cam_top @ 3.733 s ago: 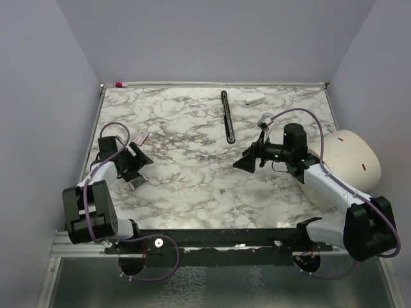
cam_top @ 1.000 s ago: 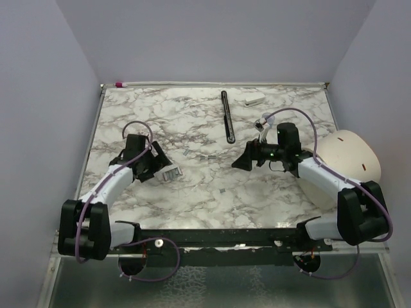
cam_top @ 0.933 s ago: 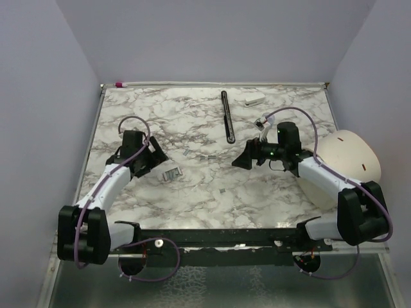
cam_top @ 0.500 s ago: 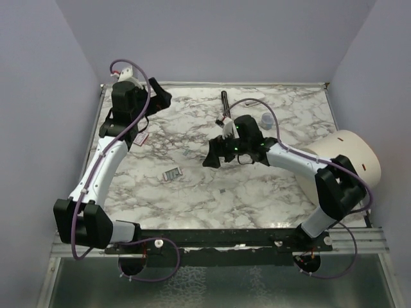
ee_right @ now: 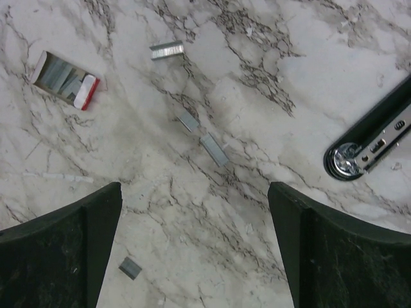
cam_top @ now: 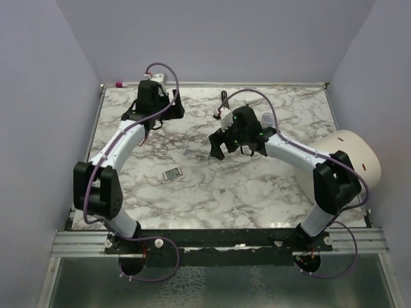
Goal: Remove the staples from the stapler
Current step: Move the staple to the center of the board.
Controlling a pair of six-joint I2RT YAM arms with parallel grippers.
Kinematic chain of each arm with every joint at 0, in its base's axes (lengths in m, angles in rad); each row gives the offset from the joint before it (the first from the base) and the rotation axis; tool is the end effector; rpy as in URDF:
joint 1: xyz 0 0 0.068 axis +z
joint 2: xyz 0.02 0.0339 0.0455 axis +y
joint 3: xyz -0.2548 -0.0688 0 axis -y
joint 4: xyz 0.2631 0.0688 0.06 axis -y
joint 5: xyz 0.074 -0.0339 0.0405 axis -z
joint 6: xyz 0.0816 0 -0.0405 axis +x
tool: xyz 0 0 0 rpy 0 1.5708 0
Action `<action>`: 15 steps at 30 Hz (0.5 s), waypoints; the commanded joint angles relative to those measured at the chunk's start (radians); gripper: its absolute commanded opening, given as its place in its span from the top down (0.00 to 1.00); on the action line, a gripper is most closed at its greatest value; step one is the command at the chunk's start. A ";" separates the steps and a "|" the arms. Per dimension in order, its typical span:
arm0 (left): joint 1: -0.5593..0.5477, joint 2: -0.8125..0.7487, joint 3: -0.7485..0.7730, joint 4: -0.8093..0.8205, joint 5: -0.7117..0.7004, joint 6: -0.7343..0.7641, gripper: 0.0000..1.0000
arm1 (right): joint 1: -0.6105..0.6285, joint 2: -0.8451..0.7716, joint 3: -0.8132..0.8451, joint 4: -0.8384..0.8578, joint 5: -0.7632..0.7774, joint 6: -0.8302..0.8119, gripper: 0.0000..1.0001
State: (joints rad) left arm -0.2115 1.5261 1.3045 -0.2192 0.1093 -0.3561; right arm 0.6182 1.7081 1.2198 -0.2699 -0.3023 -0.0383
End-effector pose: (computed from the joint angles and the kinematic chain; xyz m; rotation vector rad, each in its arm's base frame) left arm 0.4076 -0.0966 0.3026 -0.0768 2.0390 -0.4691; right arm 0.3328 0.2665 0.1910 -0.9109 2.1930 0.6373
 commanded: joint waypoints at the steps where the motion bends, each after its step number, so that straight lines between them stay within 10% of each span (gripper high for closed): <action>1: -0.072 0.115 0.045 -0.128 -0.011 0.091 0.11 | -0.051 -0.114 -0.080 0.008 -0.045 0.030 0.04; 15: -0.241 0.328 0.123 -0.293 -0.135 0.160 0.25 | -0.100 -0.262 -0.244 0.101 -0.136 0.086 0.01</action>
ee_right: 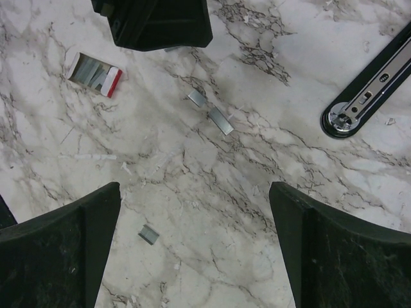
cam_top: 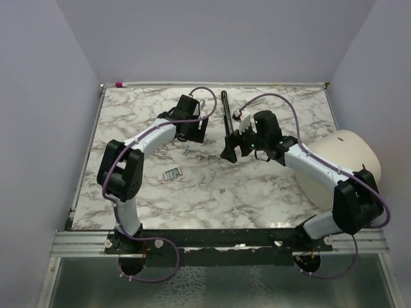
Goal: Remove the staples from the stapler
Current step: Move the staple to the center of the board.
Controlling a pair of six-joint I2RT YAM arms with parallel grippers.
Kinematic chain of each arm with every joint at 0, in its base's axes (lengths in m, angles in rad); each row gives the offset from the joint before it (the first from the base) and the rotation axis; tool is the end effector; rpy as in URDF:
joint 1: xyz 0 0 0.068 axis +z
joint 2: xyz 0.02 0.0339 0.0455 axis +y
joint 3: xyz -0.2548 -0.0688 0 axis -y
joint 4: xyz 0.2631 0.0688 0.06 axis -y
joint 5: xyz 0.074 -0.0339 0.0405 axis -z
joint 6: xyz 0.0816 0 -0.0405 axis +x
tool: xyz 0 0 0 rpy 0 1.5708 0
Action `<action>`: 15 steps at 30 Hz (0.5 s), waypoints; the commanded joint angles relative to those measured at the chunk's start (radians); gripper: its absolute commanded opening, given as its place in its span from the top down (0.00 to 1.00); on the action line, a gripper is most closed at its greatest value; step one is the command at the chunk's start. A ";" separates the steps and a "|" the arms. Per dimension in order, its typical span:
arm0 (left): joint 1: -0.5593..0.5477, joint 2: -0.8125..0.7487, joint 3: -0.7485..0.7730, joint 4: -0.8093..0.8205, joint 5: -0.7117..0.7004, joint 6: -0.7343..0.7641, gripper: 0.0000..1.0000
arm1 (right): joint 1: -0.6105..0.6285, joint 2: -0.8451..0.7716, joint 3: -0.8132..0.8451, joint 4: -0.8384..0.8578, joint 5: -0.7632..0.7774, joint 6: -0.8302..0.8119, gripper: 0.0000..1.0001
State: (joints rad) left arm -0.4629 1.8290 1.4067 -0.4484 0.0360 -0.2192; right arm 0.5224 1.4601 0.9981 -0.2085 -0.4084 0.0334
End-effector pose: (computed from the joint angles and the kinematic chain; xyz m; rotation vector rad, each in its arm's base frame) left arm 0.4012 -0.2035 0.1878 0.3165 2.4513 -0.3437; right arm 0.3051 0.2131 0.2107 -0.7710 2.1506 0.7541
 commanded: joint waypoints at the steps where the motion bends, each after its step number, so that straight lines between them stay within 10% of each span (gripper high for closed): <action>1: 0.009 0.029 0.020 -0.067 -0.067 0.023 0.25 | -0.004 -0.012 -0.026 0.041 -0.031 0.015 0.01; 15: 0.006 0.068 -0.011 -0.155 -0.083 0.012 0.33 | -0.004 0.001 -0.031 0.049 -0.062 0.022 0.01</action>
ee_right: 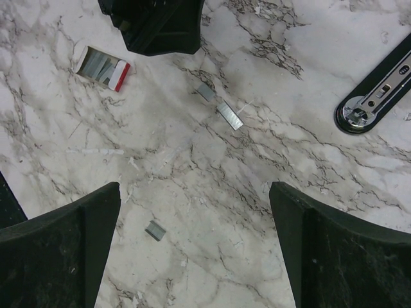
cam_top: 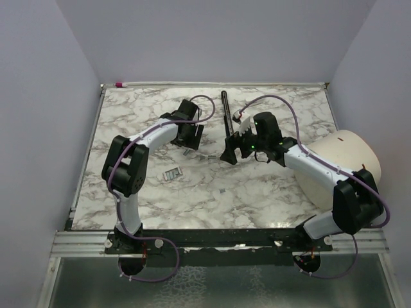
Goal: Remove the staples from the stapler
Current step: Move the staple to the center of the board.
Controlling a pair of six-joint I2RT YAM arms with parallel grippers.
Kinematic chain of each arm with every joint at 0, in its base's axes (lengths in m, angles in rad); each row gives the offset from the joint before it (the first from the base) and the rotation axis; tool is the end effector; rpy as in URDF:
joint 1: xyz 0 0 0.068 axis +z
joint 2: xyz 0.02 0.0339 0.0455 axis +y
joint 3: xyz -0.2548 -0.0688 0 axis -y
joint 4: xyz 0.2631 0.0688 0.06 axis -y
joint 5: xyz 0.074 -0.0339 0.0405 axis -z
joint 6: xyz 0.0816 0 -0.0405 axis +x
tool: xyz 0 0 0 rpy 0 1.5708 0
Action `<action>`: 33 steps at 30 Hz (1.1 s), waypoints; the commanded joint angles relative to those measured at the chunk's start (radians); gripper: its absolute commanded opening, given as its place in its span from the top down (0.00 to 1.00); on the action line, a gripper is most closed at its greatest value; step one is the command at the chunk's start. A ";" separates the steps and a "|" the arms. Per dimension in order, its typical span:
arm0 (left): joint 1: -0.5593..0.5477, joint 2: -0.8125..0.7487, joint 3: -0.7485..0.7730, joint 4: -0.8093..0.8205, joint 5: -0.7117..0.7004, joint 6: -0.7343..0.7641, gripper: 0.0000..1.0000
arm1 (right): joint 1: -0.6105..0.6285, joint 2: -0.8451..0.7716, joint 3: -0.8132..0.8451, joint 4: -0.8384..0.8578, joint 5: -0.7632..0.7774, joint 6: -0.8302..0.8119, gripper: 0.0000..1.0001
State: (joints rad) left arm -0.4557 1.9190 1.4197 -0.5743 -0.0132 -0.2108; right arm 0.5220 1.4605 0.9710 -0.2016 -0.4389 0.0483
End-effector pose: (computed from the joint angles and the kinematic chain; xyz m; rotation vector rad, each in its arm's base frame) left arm 0.3963 -0.1931 0.1430 0.3205 2.6408 -0.2043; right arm 0.3002 0.2127 0.2018 -0.7726 2.1742 0.7950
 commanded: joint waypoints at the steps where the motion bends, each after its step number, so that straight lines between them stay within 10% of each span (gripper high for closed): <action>1: -0.001 -0.022 -0.028 -0.027 -0.039 0.005 0.35 | -0.004 0.002 -0.003 0.042 -0.033 0.007 0.01; 33: -0.001 0.081 0.005 -0.042 -0.039 0.033 0.66 | -0.004 -0.001 -0.020 0.050 -0.046 0.010 0.00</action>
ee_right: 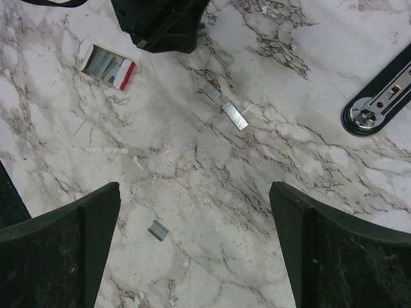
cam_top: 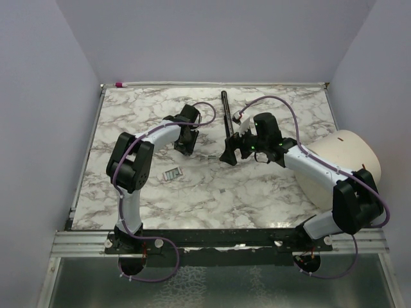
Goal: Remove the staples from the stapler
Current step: Move the staple to the center of the board.
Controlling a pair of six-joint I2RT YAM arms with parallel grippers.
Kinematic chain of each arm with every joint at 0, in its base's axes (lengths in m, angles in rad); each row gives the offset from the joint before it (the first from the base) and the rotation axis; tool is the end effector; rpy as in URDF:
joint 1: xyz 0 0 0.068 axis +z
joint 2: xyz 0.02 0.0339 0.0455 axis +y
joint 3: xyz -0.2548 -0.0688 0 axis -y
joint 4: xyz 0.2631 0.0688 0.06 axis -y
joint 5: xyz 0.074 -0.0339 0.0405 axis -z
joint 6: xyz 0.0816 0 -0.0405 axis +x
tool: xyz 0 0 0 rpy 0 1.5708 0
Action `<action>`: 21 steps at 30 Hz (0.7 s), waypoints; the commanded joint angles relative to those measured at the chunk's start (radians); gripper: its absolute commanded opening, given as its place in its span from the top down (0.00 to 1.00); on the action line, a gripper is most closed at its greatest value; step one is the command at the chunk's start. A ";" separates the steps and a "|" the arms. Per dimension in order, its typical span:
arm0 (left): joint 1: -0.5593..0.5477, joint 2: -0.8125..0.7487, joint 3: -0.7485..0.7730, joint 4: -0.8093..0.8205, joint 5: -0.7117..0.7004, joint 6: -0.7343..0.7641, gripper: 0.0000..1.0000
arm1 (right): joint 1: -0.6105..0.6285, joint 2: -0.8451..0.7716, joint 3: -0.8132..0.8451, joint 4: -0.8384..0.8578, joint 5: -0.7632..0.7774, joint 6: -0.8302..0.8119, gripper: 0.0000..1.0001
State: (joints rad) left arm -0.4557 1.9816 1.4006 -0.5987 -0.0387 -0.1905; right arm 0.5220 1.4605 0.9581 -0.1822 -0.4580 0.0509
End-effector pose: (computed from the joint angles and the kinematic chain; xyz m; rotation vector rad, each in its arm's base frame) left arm 0.3910 -0.1881 0.1091 0.3539 2.7332 -0.1228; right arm 0.2988 0.2135 0.1996 -0.7798 2.1650 0.8181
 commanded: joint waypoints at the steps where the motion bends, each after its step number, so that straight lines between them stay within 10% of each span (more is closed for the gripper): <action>1: -0.001 0.018 0.023 -0.019 -0.013 0.014 0.67 | -0.004 0.000 -0.007 0.030 -0.027 0.006 0.00; 21: -0.003 -0.005 0.017 -0.006 0.043 0.007 0.77 | -0.004 0.020 -0.006 0.029 -0.062 0.006 0.00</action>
State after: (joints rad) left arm -0.4561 1.9816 1.4006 -0.5987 -0.0231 -0.1875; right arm 0.5220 1.4666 0.9581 -0.1810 -0.4839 0.0513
